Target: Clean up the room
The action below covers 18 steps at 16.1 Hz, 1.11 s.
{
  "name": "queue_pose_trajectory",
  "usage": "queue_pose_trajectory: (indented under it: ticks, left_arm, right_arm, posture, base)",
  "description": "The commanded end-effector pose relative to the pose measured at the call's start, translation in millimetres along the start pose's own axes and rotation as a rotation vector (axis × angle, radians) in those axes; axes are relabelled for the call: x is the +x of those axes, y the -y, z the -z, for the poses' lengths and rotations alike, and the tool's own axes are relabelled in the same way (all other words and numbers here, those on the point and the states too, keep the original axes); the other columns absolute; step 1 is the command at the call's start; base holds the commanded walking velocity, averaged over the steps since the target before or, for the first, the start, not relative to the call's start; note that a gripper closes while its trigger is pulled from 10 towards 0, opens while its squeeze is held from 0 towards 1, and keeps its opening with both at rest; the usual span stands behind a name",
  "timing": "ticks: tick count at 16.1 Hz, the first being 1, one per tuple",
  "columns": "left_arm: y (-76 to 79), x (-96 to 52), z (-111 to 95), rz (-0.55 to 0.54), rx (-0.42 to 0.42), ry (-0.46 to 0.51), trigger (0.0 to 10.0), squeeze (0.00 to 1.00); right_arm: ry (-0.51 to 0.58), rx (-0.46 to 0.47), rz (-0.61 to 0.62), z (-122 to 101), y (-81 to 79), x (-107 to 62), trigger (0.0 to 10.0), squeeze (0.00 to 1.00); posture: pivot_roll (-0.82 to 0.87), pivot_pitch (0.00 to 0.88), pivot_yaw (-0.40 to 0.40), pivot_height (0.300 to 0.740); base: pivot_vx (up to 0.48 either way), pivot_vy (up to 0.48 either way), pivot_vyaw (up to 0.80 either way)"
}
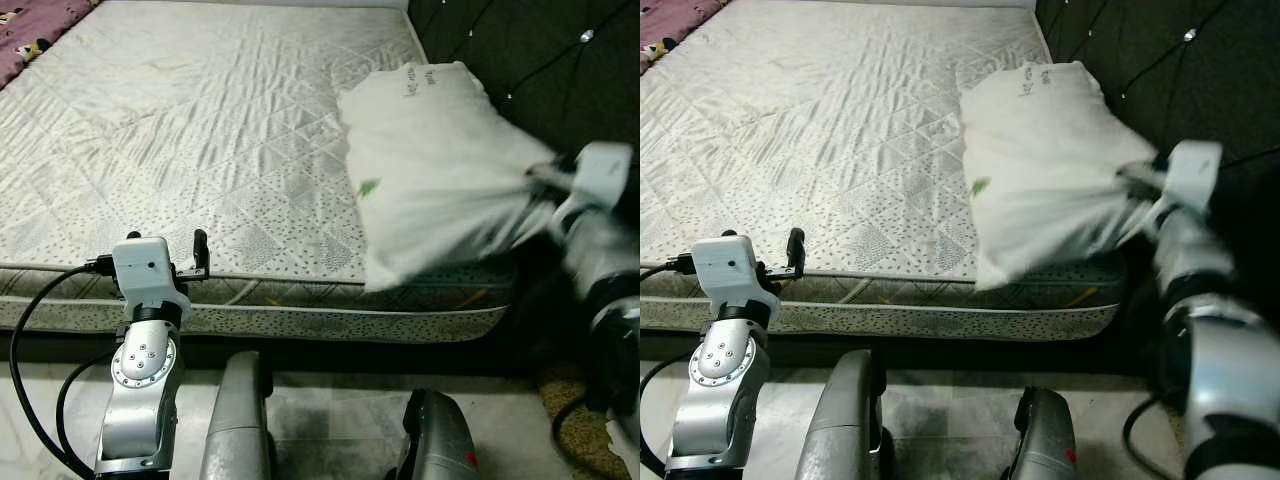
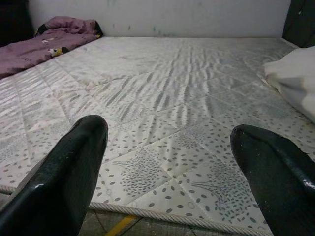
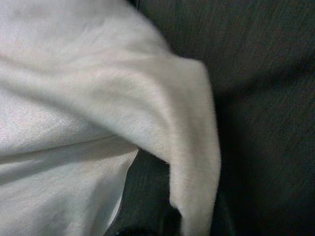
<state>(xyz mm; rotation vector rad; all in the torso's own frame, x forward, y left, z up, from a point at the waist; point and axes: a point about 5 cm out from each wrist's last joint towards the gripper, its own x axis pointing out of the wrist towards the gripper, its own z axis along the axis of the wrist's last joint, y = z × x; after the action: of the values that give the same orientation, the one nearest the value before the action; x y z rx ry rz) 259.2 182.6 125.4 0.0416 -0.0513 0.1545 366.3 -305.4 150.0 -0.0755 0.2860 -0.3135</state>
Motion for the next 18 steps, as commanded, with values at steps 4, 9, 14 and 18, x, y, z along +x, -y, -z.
queue_pose_trajectory:
  ticks: [4, 9, 14, 18]
  left_arm:
    - [-2.7, 4.3, -3, 0.01, 0.015, 0.005, 10.0, 0.0]
    - [1.7, 0.1, 2, 0.013, 0.002, -0.01, 10.0, 0.0]
    - [4.5, 6.2, 1, 0.021, -0.006, -0.002, 10.0, 0.0]
    - [5.2, 3.4, 3, 0.019, -0.014, -0.01, 10.0, 0.0]
  right_arm:
    - [0.02, -0.021, -0.045, 11, -19.5, -1.0, 10.0, 1.0]
    - [-0.074, -0.113, -0.092, 47, -34.0, -6.8, 10.0, 1.0]
    - [-0.128, -0.082, -0.108, 92, -51.5, -22.9, 10.0, 1.0]
    - [0.039, -0.033, -0.178, 91, -92.9, -78.0, 10.0, 1.0]
  posture:
    - [0.16, 0.019, -0.018, 0.571]
    - [0.15, 0.0, -0.023, 0.571]
    - [0.13, 0.0, -0.025, 0.571]
    - [0.11, 0.013, -0.034, 0.571]
  base:
    - [0.0, 0.0, 0.0]
    - [0.0, 0.0, 0.0]
    - [0.0, 0.0, 0.0]
    - [0.0, 0.0, 0.0]
